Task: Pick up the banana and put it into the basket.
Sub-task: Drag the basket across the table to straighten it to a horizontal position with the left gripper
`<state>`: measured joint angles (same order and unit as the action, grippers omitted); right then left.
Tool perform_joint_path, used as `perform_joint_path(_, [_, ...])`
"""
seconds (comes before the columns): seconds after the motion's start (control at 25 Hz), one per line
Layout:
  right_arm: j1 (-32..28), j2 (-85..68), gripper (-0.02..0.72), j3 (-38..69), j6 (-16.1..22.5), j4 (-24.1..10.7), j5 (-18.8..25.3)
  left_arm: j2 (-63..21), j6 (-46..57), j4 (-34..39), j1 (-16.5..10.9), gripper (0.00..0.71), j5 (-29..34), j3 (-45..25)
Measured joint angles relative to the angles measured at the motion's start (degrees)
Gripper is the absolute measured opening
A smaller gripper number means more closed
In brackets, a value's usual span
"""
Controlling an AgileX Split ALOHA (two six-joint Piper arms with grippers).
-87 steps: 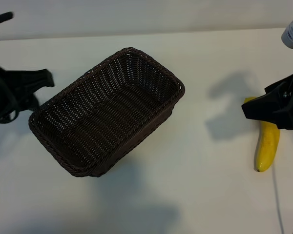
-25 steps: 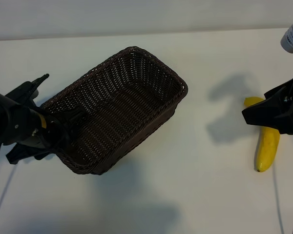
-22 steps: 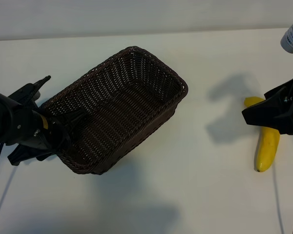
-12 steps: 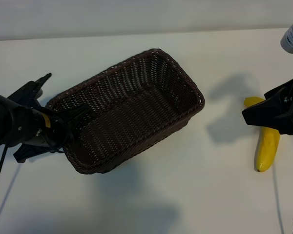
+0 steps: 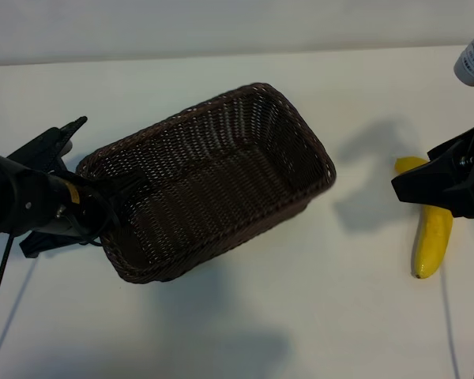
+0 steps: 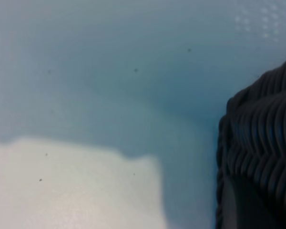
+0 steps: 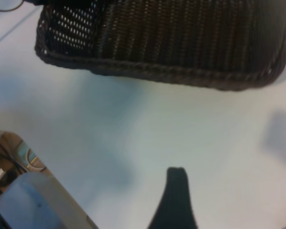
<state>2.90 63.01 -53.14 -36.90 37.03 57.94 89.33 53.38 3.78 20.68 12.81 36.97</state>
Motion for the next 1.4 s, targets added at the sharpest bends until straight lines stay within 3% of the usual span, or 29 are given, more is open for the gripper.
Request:
perform_joint_path(0.2, [0.0, 0.0, 0.579, 0.0, 0.0, 0.0, 0.0, -2.5, -12.4, -7.6, -0.7, 0.152, 1.7, 0.0])
perform_joint_path(0.44, [0.0, 0.0, 0.579, 0.0, 0.0, 0.0, 0.0, -3.0, -31.0, -20.7, -3.8, 0.152, 4.7, 0.1])
perform_joint_path(0.76, [0.0, 0.0, 0.579, 0.0, 0.0, 0.0, 0.0, -3.0, -52.7, -37.1, -7.8, 0.152, 10.8, 7.0])
perform_joint_path(1.16, [0.0, 0.0, 0.579, 0.0, 0.0, 0.0, 0.0, -1.9, -55.1, -36.8, -10.1, 0.151, 15.7, 13.3])
perform_joint_path(1.4, [0.0, 0.0, 0.579, 0.0, 0.0, 0.0, 0.0, 6.3, -55.2, -36.6, -10.1, 0.151, 19.0, 20.0])
